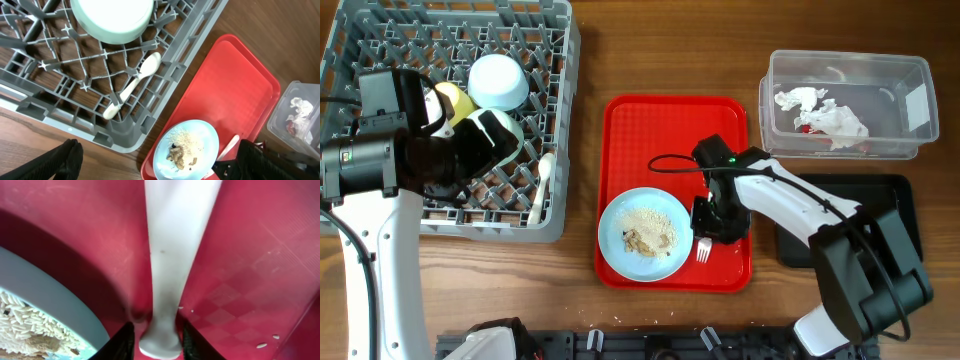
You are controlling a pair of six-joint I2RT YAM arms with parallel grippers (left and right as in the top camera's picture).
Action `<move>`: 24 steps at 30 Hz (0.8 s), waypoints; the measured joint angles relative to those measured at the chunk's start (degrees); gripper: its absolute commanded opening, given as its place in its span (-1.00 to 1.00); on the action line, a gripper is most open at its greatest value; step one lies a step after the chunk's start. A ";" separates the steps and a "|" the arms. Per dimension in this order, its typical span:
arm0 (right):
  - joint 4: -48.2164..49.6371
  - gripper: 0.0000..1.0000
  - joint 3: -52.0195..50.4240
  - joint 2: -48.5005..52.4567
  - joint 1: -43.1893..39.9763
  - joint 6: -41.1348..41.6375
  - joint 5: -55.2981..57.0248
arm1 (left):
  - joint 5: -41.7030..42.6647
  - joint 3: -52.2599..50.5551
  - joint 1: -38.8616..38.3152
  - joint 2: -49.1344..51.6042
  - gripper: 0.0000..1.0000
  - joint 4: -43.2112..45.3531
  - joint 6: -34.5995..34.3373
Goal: Sort waste into correct bins and load items into the dishwasher rack
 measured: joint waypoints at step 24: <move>0.59 -0.91 23.34 -2.10 -6.45 -6.71 -8.22 | 0.00 0.00 0.00 0.00 1.00 0.00 0.00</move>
